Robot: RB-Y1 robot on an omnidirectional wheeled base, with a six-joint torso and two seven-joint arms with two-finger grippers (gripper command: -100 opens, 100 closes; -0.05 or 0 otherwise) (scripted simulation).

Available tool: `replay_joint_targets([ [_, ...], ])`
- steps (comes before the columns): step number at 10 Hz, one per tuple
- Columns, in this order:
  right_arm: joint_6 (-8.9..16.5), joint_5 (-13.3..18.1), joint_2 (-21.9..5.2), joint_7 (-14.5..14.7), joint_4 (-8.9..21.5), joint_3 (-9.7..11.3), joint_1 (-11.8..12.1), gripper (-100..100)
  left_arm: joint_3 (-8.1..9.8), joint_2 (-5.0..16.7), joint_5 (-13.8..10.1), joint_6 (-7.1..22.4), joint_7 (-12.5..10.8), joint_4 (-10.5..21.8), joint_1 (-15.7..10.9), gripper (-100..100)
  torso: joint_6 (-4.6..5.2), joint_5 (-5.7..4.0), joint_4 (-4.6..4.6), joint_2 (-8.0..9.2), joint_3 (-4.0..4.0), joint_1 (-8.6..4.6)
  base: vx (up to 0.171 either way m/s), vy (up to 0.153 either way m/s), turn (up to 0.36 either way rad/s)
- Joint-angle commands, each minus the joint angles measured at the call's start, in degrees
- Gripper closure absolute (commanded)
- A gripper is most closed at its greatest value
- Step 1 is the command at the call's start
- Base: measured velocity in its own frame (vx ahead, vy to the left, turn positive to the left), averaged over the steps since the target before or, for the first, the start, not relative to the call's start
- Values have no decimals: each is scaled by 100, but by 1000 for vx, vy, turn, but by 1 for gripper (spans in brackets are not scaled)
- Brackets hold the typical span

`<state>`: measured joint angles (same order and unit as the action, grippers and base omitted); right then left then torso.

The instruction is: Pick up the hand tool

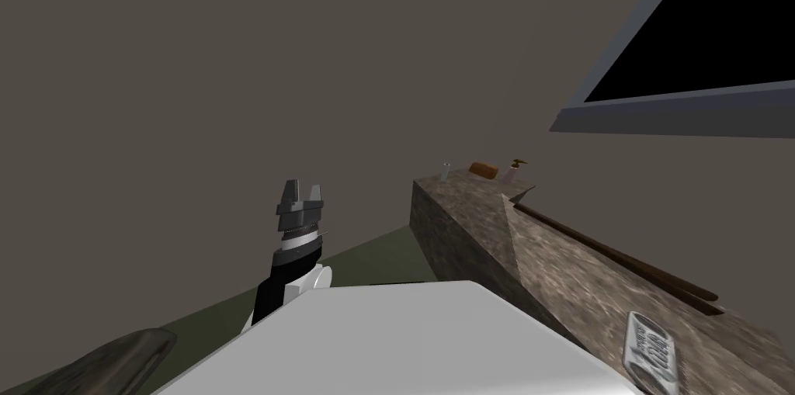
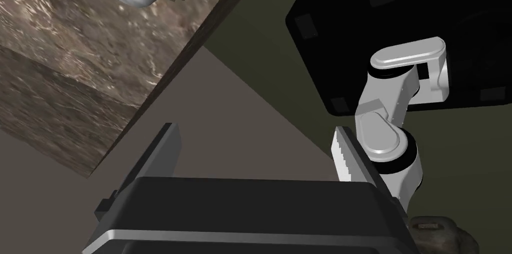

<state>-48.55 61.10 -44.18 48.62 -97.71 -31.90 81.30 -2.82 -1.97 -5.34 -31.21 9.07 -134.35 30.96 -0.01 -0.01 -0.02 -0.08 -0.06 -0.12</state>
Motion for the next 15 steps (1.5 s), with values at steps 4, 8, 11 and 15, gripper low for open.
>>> replay_joint_targets([
  [4,-127,676,-241,397,166,-35,73,-100,0,0,0,0,0,0,0,0,1,-2,1,5,3,-4,68,-53,37],
  [8,-214,1219,-428,673,284,-33,81,-100,0,0,0,0,0,0,0,0,1,-2,1,6,3,-4,64,-58,27],
  [11,-285,1635,-599,920,383,-7,63,-100,0,0,0,0,0,0,0,0,0,-3,1,4,3,-9,73,-76,31],
  [15,-357,2220,-814,1218,496,66,9,-100,0,0,0,0,0,0,0,0,1,-5,2,9,4,-14,67,-101,35],
])
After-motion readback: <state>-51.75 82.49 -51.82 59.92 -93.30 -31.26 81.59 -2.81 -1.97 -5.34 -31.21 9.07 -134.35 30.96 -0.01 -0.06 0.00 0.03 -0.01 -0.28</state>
